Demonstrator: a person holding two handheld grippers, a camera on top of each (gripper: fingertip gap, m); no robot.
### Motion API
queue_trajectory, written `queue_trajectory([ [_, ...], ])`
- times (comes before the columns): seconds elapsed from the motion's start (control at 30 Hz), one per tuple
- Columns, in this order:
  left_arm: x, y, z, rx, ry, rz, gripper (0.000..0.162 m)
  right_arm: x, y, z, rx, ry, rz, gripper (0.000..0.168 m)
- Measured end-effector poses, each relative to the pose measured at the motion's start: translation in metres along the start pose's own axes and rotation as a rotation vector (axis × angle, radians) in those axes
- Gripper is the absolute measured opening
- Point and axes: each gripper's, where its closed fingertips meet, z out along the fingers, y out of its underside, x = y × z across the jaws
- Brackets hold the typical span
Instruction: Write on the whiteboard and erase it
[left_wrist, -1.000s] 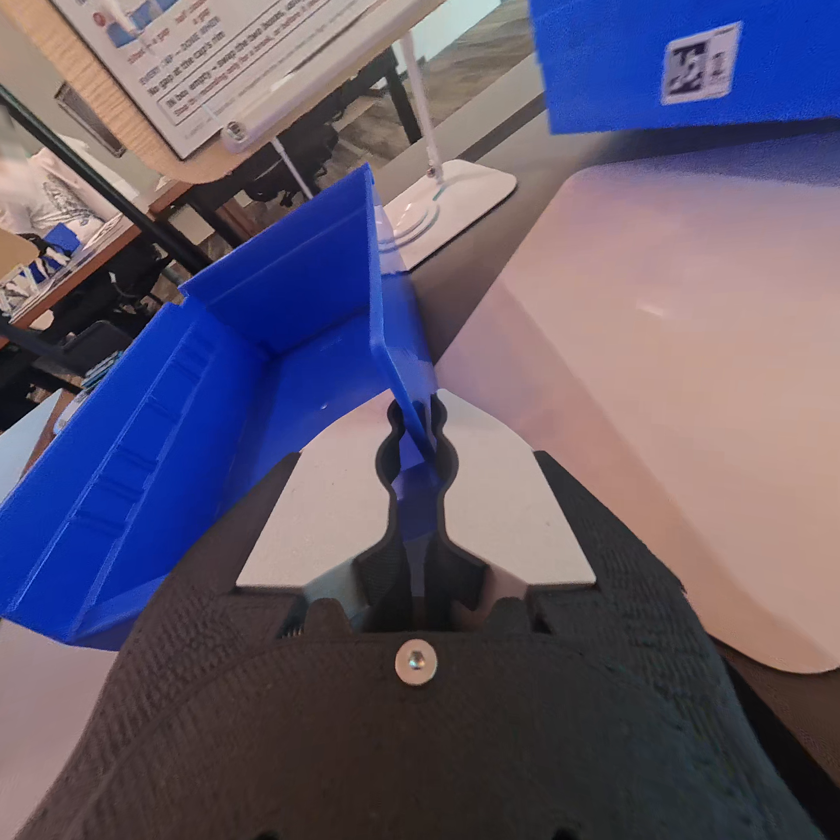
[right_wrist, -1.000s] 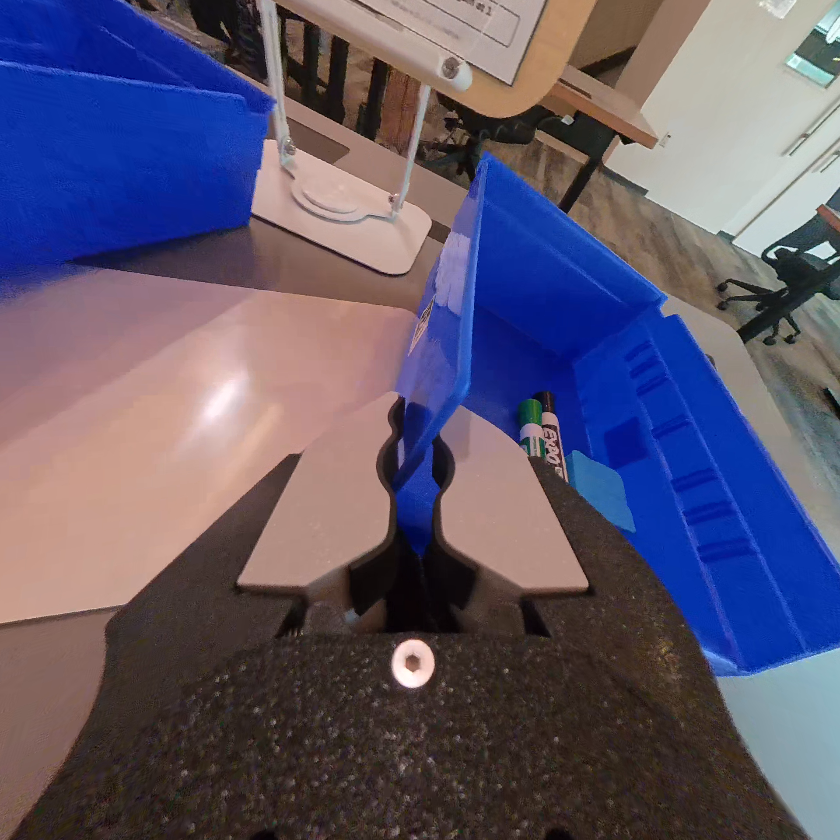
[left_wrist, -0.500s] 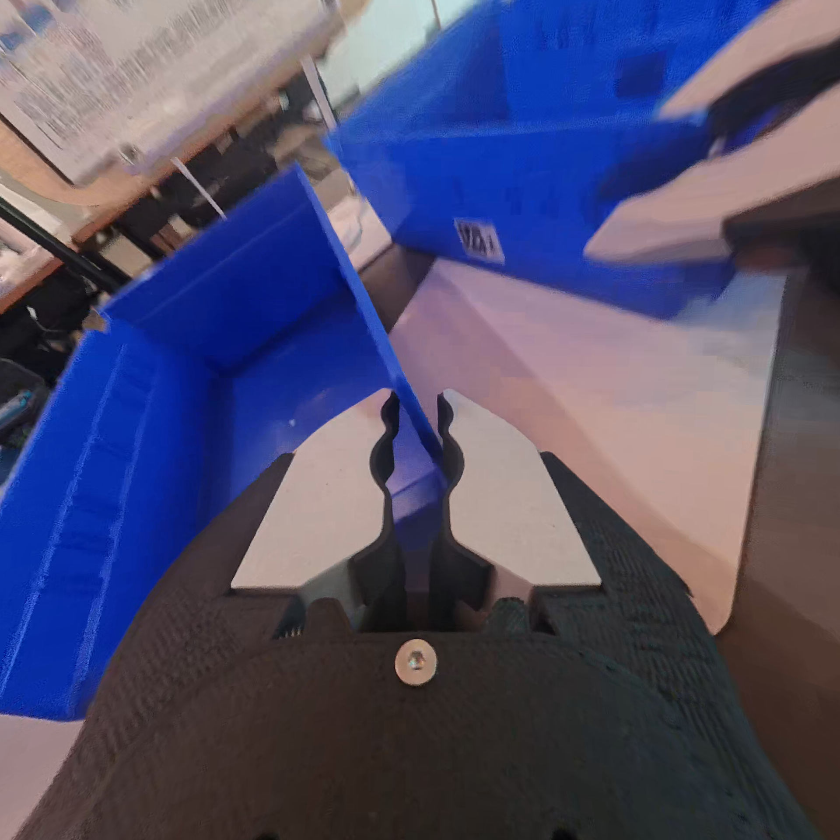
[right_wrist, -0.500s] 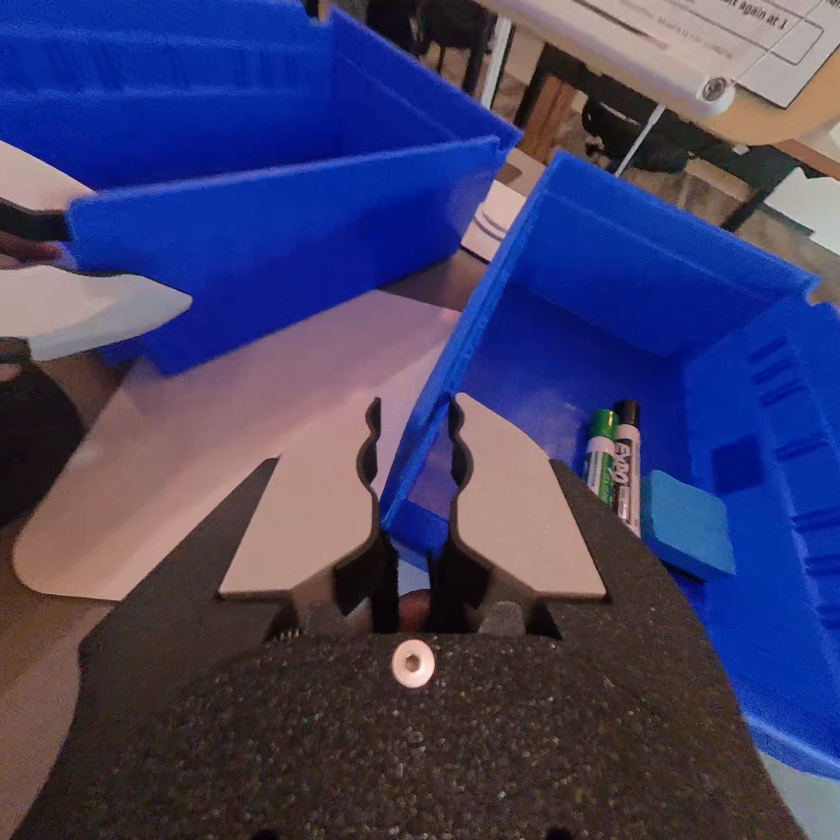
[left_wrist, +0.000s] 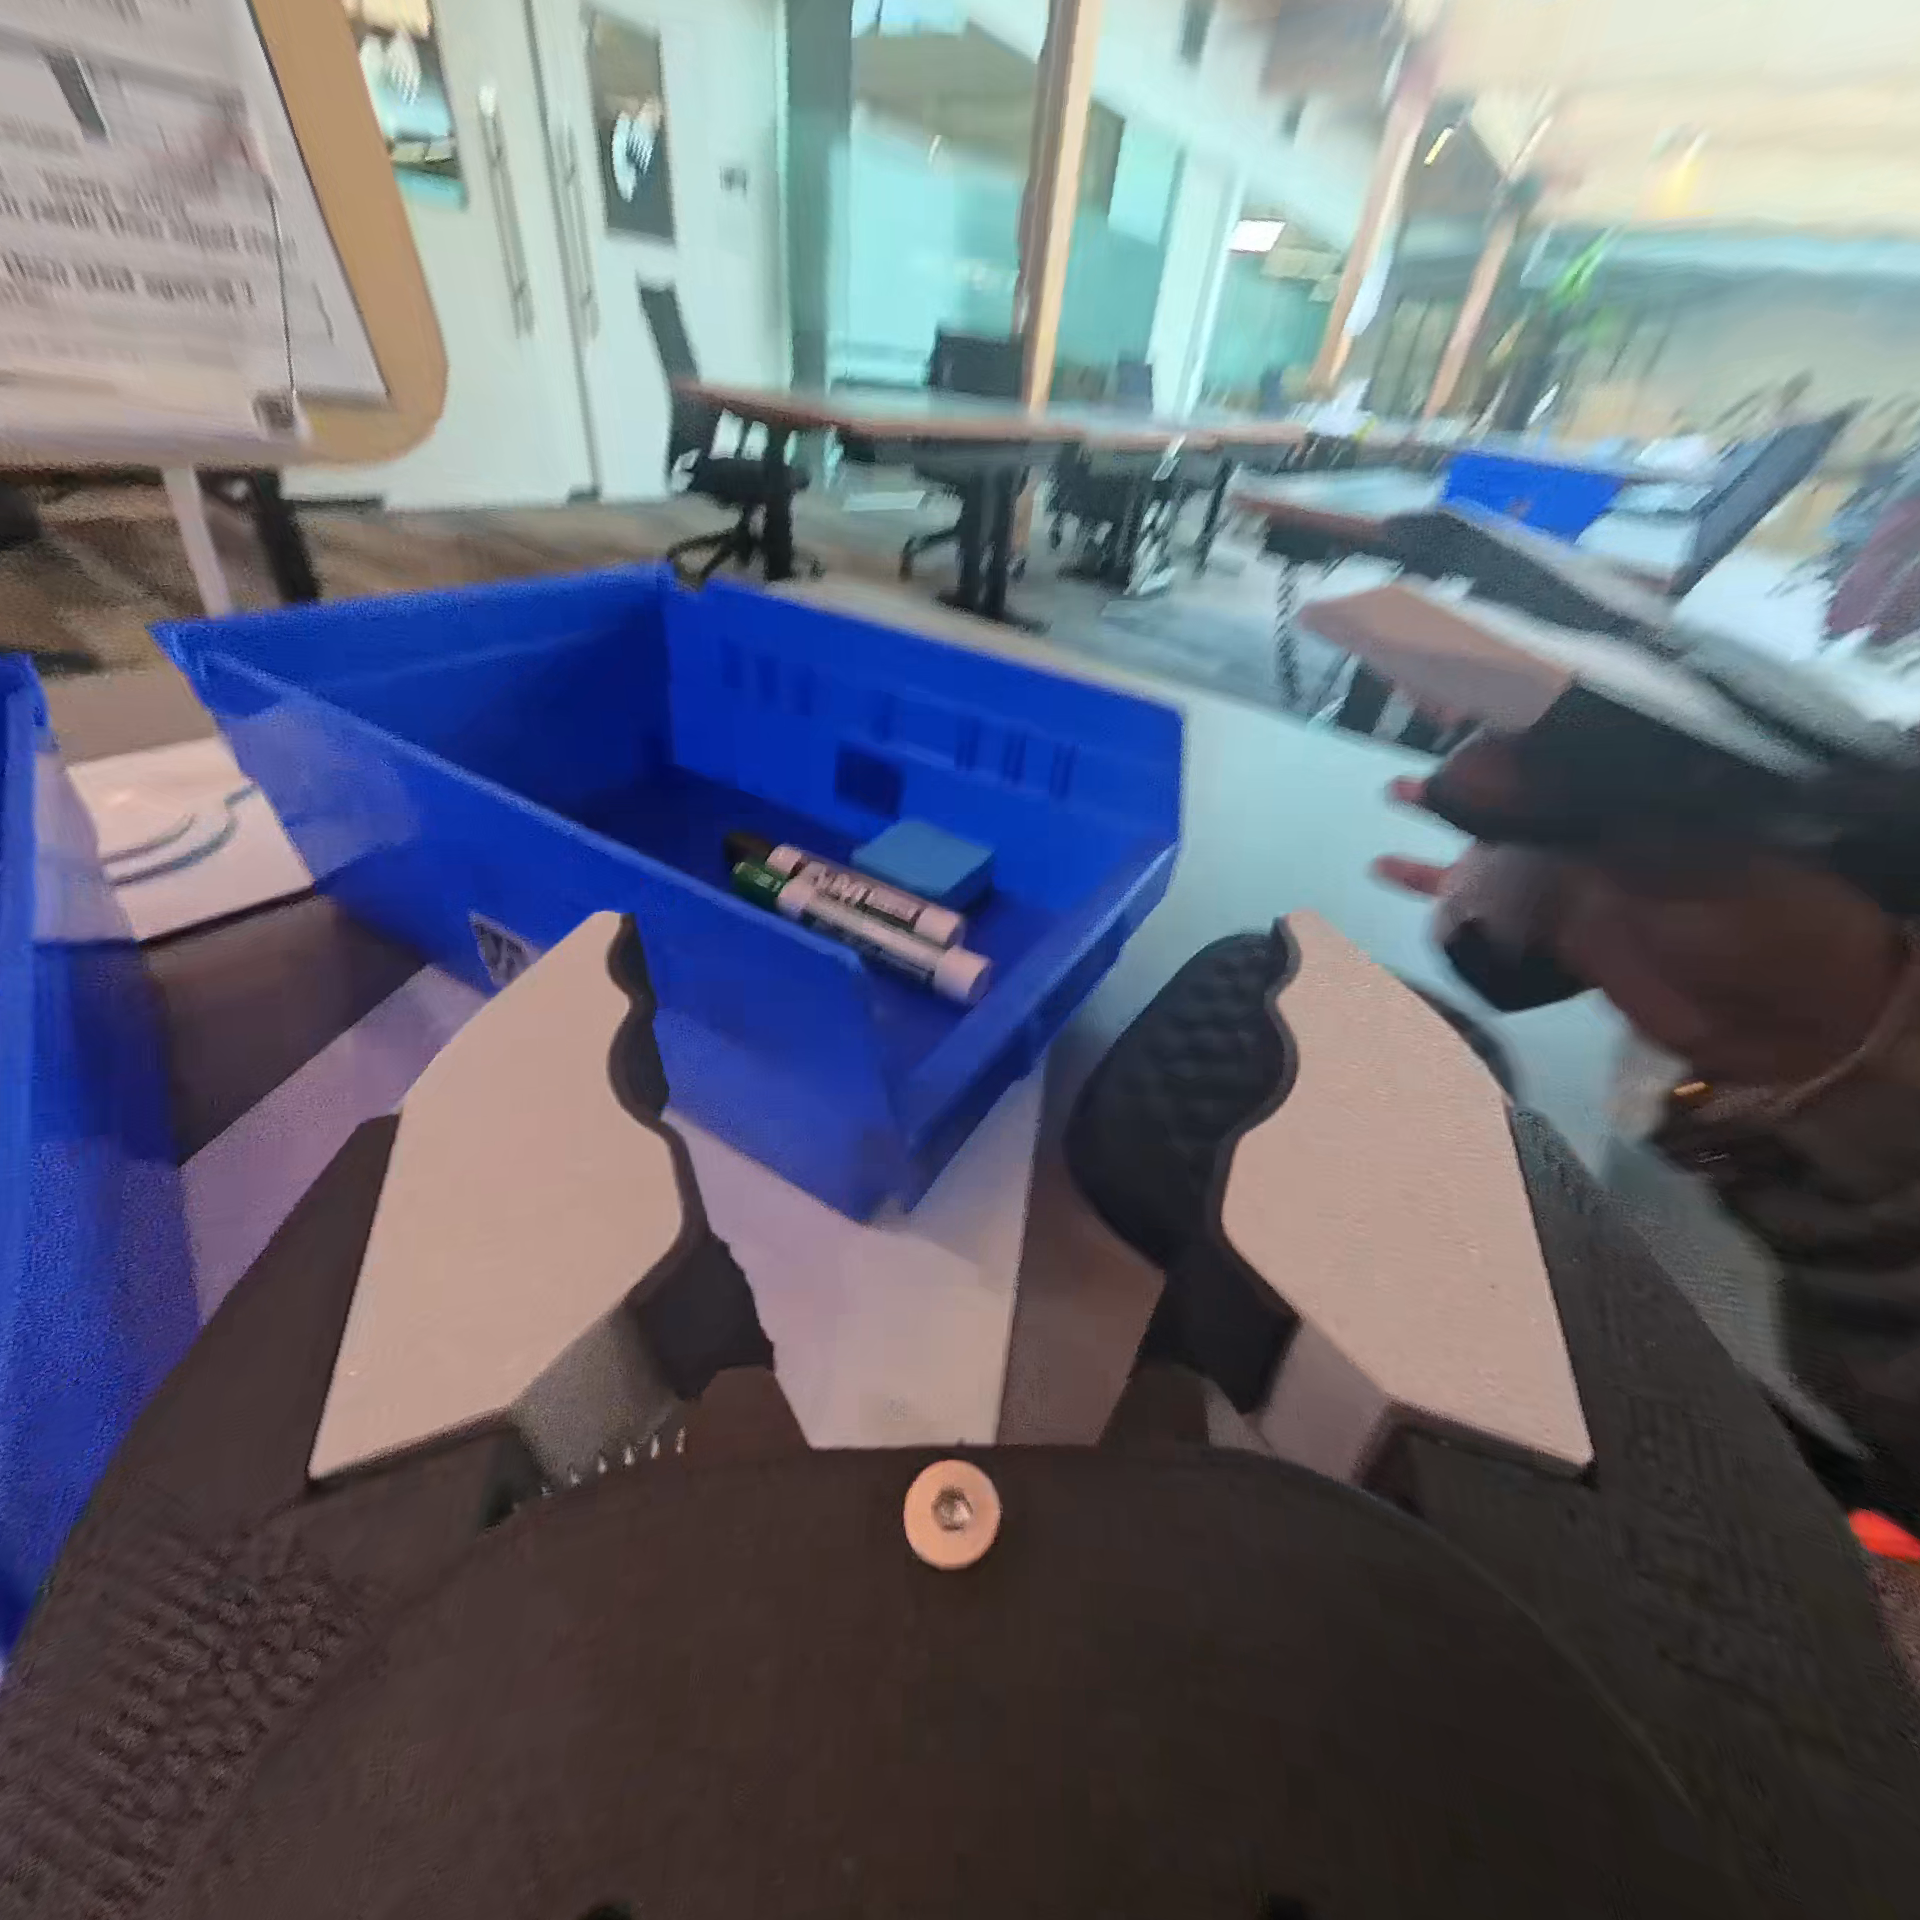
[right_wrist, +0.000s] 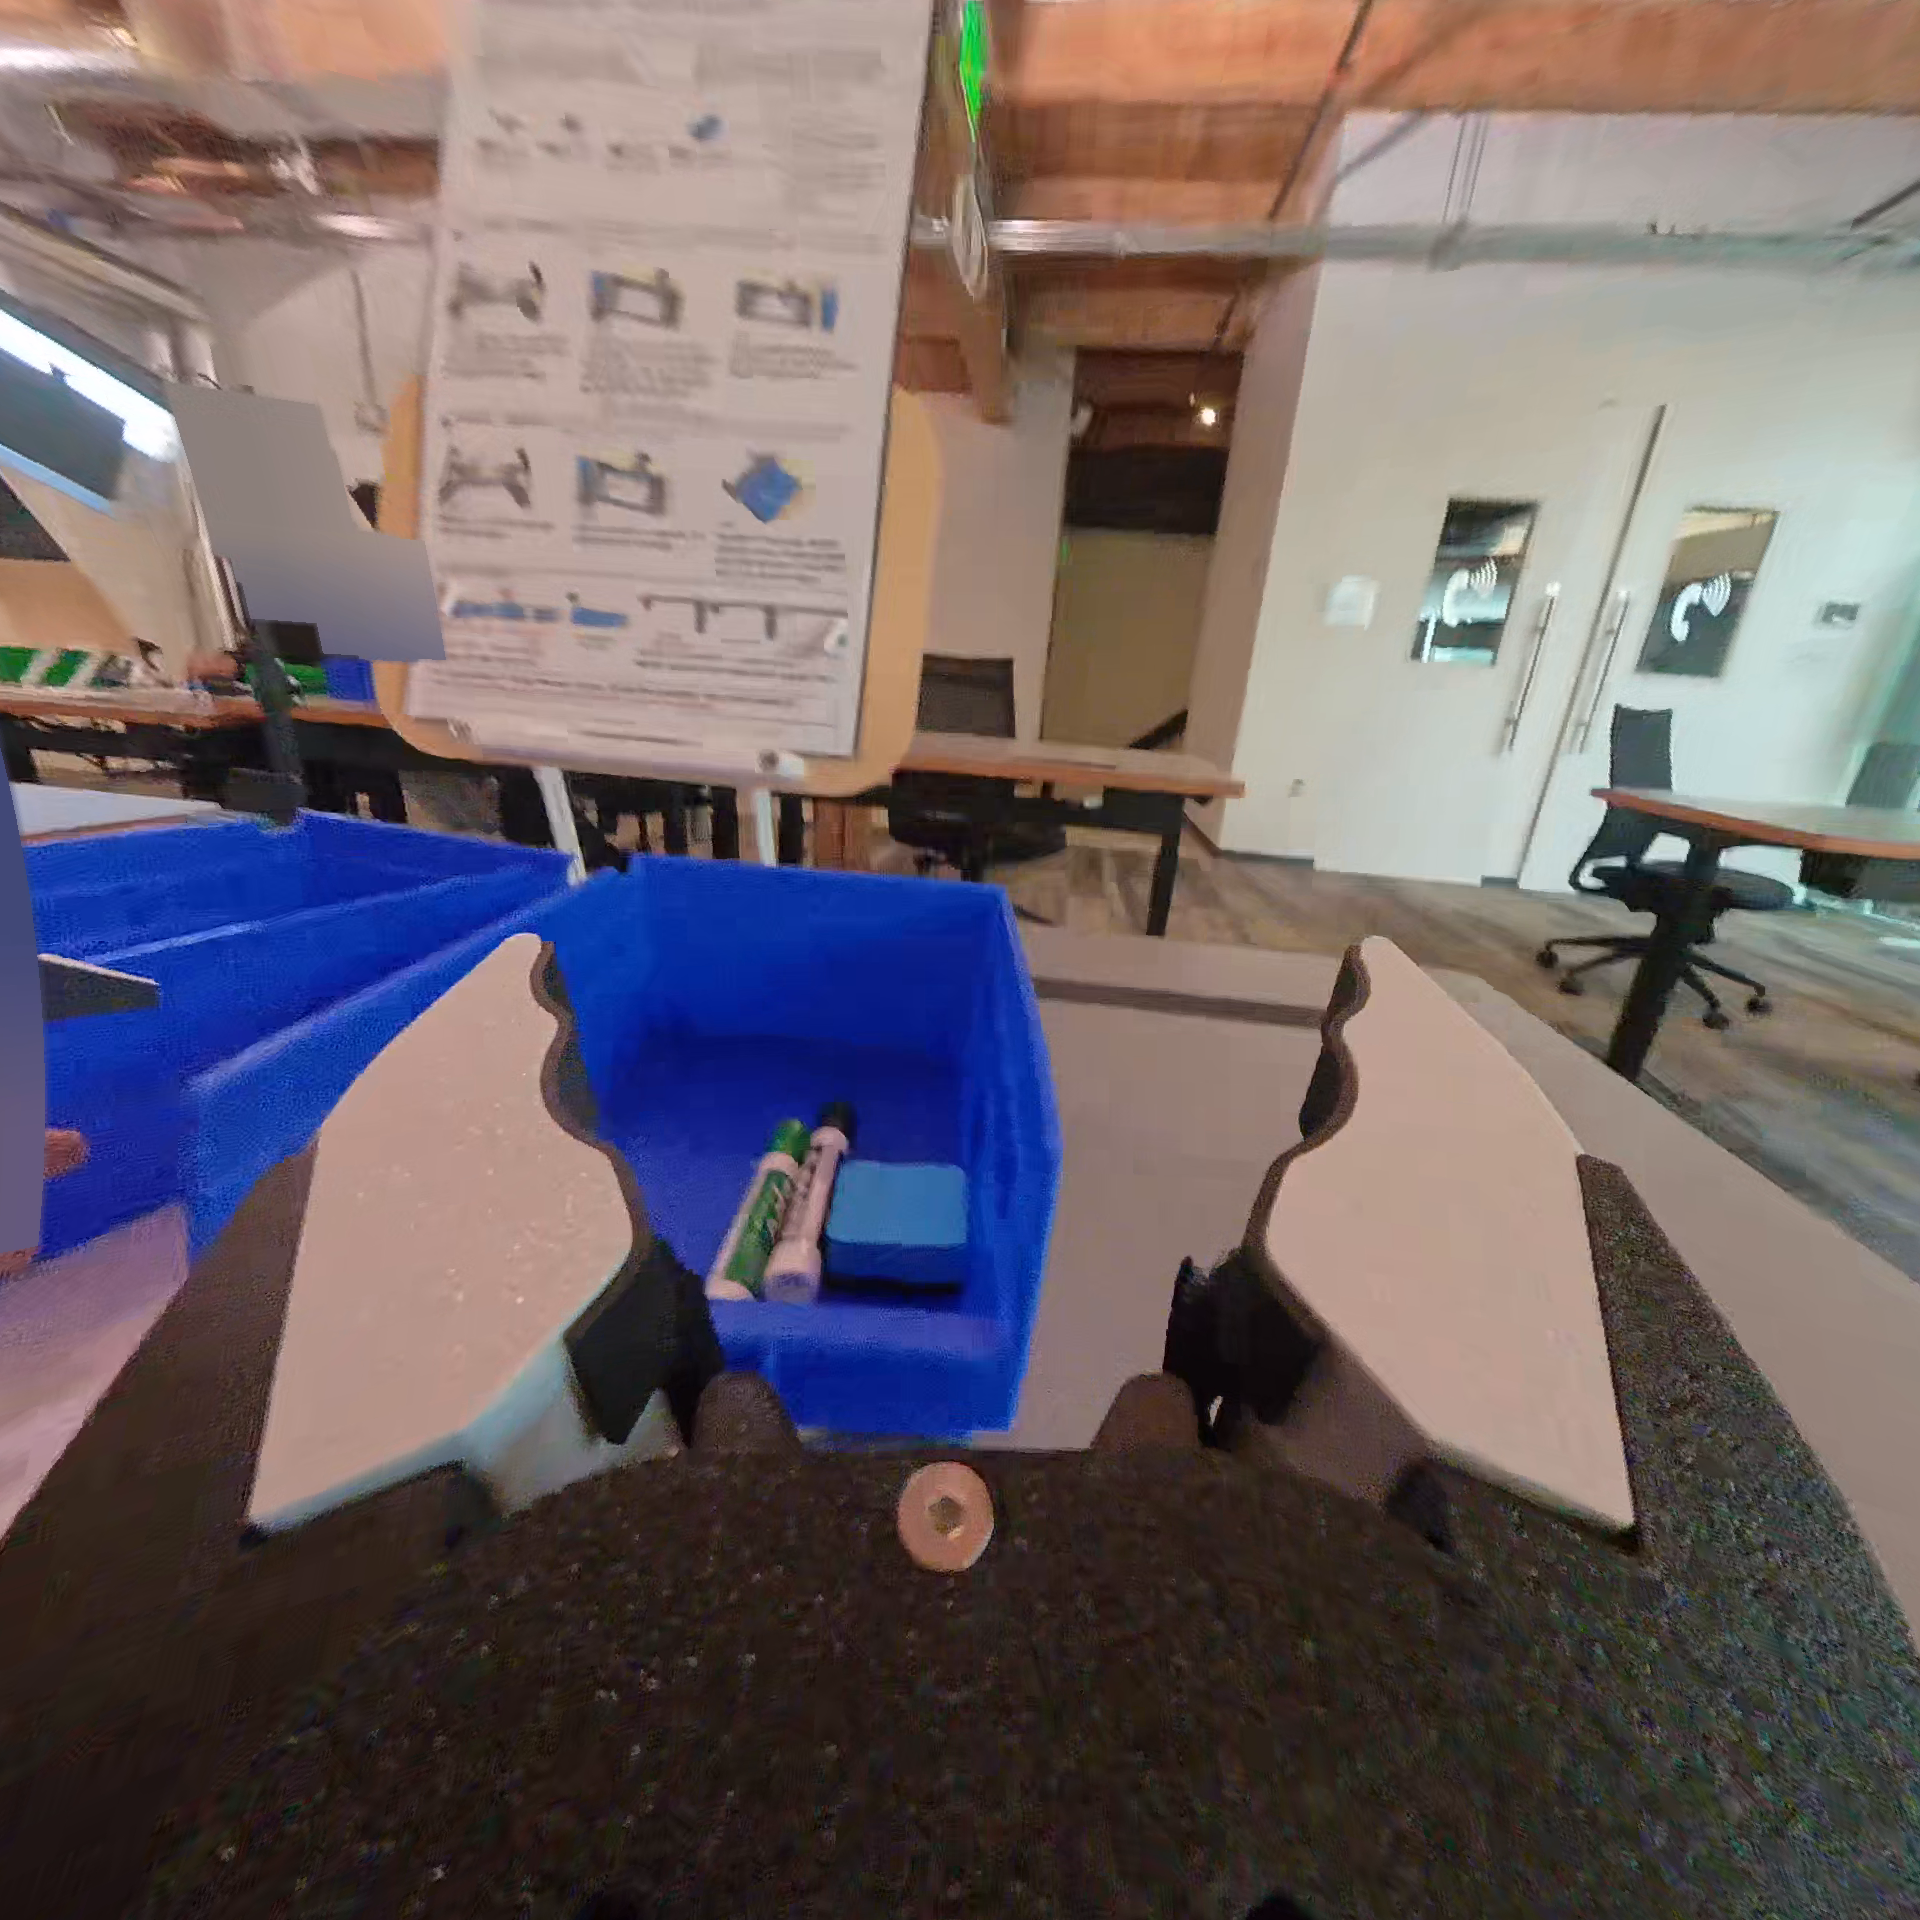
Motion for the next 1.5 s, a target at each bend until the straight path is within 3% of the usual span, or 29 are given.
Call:
queue_trajectory([
  [0.1, -0.02, 0.023, 0.025, -0.112, -0.137, 0.095, 0.11, 0.015, 0.05, 0.008, -0.248, -0.052, 0.05, 0.123],
  [0.17, -0.035, 0.028, 0.036, -0.143, -0.205, 0.136, 0.1, 0.013, 0.08, 0.017, -0.389, -0.115, 0.088, 0.112],
  [0.33, -0.061, 0.038, 0.049, -0.201, -0.286, 0.095, 0.079, 0.002, 0.115, 0.039, -0.569, -0.224, 0.057, 0.08],
  [0.4, -0.061, 0.045, 0.051, -0.226, -0.275, 0.053, 0.053, -0.003, 0.121, 0.041, -0.617, -0.264, 0.02, 0.037],
  [0.47, -0.071, 0.043, 0.048, -0.207, -0.349, 0.076, 0.034, 0.003, 0.122, 0.042, -0.629, -0.21, -0.084, 0.013],
  [0.63, -0.068, 0.034, 0.041, -0.192, -0.391, 0.125, 0.021, 0.004, 0.106, 0.028, -0.61, -0.086, -0.374, 0.011],
  [0.8, -0.059, -0.019, 0.016, -0.077, -0.387, 0.162, 0.018, -0.014, 0.048, 0.016, -0.481, -0.06, -0.3, 0.013],
  [0.97, -0.071, -0.078, -0.039, 0.021, -0.441, 0.224, 0.017, -0.062, -0.024, 0.028, -0.323, -0.095, -0.298, 0.013],
  [1.1, -0.1, -0.104, -0.105, 0.043, -0.547, 0.274, 0.018, -0.129, -0.054, 0.05, -0.236, -0.191, -0.284, 0.013],
  [1.27, -0.15, -0.116, -0.213, 0.038, -0.761, 0.333, 0.018, -0.248, -0.063, 0.079, -0.137, -0.388, -0.272, 0.014],
  [1.5, -0.201, -0.096, -0.372, -0.063, -1.053, 0.383, 0.018, -0.422, -0.053, 0.085, -0.053, -0.645, -0.307, 0.015],
])
